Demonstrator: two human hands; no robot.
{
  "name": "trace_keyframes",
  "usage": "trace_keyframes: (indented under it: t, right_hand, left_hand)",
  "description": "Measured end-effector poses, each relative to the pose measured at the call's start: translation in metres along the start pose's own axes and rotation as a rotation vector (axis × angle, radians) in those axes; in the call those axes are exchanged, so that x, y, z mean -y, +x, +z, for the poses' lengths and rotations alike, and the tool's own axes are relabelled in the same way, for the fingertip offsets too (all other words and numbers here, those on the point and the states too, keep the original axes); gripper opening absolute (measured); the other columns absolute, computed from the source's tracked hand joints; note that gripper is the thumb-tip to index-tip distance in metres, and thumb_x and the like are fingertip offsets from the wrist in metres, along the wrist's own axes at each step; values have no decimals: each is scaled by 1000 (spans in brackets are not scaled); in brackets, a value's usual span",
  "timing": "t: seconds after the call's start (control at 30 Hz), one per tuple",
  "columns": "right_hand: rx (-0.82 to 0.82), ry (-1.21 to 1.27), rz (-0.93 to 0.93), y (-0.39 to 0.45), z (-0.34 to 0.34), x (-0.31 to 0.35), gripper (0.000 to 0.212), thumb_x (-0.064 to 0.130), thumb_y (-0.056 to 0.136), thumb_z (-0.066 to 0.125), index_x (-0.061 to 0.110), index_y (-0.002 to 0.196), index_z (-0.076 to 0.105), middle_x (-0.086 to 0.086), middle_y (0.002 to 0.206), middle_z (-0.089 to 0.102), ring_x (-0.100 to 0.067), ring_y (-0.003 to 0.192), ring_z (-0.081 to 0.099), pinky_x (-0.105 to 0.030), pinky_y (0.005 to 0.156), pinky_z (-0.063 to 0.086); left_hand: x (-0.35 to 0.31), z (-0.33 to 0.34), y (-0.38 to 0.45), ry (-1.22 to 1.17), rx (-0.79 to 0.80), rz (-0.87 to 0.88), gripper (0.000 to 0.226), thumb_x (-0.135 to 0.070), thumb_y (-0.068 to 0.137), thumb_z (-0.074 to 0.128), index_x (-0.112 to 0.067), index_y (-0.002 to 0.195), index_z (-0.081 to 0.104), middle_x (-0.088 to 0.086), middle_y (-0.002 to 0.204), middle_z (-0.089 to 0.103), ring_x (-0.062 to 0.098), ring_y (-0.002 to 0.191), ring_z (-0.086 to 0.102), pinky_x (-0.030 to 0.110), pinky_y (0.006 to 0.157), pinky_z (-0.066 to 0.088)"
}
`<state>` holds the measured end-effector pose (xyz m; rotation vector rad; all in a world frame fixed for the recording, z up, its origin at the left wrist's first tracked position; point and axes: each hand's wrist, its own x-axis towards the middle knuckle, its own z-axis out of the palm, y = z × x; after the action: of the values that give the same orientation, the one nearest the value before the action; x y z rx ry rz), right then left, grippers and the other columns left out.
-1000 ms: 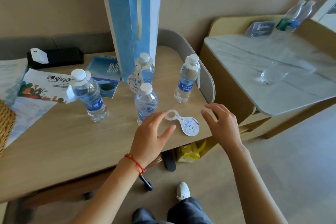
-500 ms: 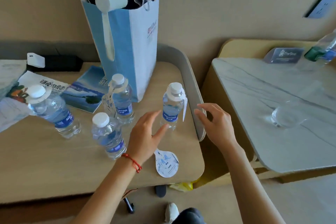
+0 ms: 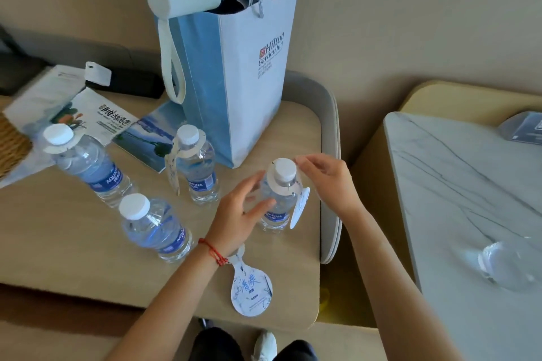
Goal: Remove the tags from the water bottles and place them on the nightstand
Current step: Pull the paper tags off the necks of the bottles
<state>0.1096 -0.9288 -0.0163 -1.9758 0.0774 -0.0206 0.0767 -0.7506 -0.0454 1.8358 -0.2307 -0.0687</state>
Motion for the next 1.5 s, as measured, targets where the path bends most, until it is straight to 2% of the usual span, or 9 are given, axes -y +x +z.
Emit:
trace_keyframes:
  t: [0.1, 0.33, 0.57, 0.77, 0.93, 1.0, 1.17, 1.33, 1.5]
  right_hand:
    - [34, 57, 13, 4, -1, 2, 15, 26, 88, 59, 19, 83, 72, 2, 83, 71, -11, 82, 63, -30, 79, 49]
    - [158, 191, 53, 8, -5, 9, 9, 13, 85, 63, 12, 79, 69, -1, 73, 66, 1, 61, 57, -14, 64, 49]
    - [146, 253, 17, 6, -6, 20, 14, 10, 87, 58, 2, 80, 67, -14, 74, 63, -24, 67, 54, -23, 60, 46]
    - [167, 264, -60, -2, -9, 36, 14, 10, 86, 59, 10, 74, 67, 2, 62, 63, -6, 56, 53, -16, 56, 45]
    - [21, 282, -50, -21, -19, 26, 15, 12, 86, 58, 6, 77, 67, -1, 61, 61, -8, 53, 52, -16, 54, 44]
    - [-18, 275, 3, -35, -20, 12, 16, 12, 88, 57, 9, 77, 69, -1, 60, 62, -7, 52, 52, -14, 52, 44]
    - [-30, 190, 228, -68, 0, -34, 17, 15, 88, 58, 17, 76, 70, -3, 63, 64, -6, 53, 52, -11, 50, 43]
    - [-177, 94, 471, -75, 34, -80, 14, 17, 88, 59, 15, 76, 67, -2, 64, 63, -10, 53, 53, -17, 49, 42]
    - [-261, -36, 519, -75, 62, -101, 10, 17, 89, 58, 13, 82, 64, 3, 68, 62, -11, 60, 55, -19, 52, 41]
  left_hand:
    - [4, 1, 6, -131, 33, -45, 50, -5, 82, 61, -7, 130, 44, 8, 131, 54, 14, 120, 52, 27, 98, 44]
    - [11, -1, 16, -278, 87, -88, 45, 4, 80, 60, -21, 116, 51, -9, 117, 59, -5, 107, 57, 9, 82, 44]
    - [19, -4, 20, -303, 148, -93, 48, 2, 80, 60, -17, 122, 48, 0, 123, 58, 3, 111, 57, 16, 89, 46]
    - [21, -5, 19, -312, 163, -84, 82, -59, 58, 73, -16, 124, 50, -2, 124, 58, 6, 117, 53, 16, 91, 44]
    - [22, -7, 20, -305, 161, -106, 70, -68, 50, 71, -40, 111, 52, -35, 108, 58, -20, 104, 49, 2, 79, 41]
    - [22, -7, 21, -304, 177, -94, 70, -67, 51, 71, -39, 111, 51, -31, 112, 55, -22, 102, 49, 1, 78, 41]
    - [19, -12, 23, -275, 223, -72, 55, -45, 62, 71, -37, 113, 50, 3, 129, 51, -13, 105, 54, 6, 82, 44]
    - [21, -12, 22, -249, 228, -72, 58, -53, 62, 70, -37, 114, 49, 5, 135, 47, 21, 126, 45, 13, 94, 42]
    - [20, -13, 22, -248, 235, -83, 73, -70, 52, 70, -38, 115, 49, 7, 137, 48, 20, 127, 45, 34, 103, 40]
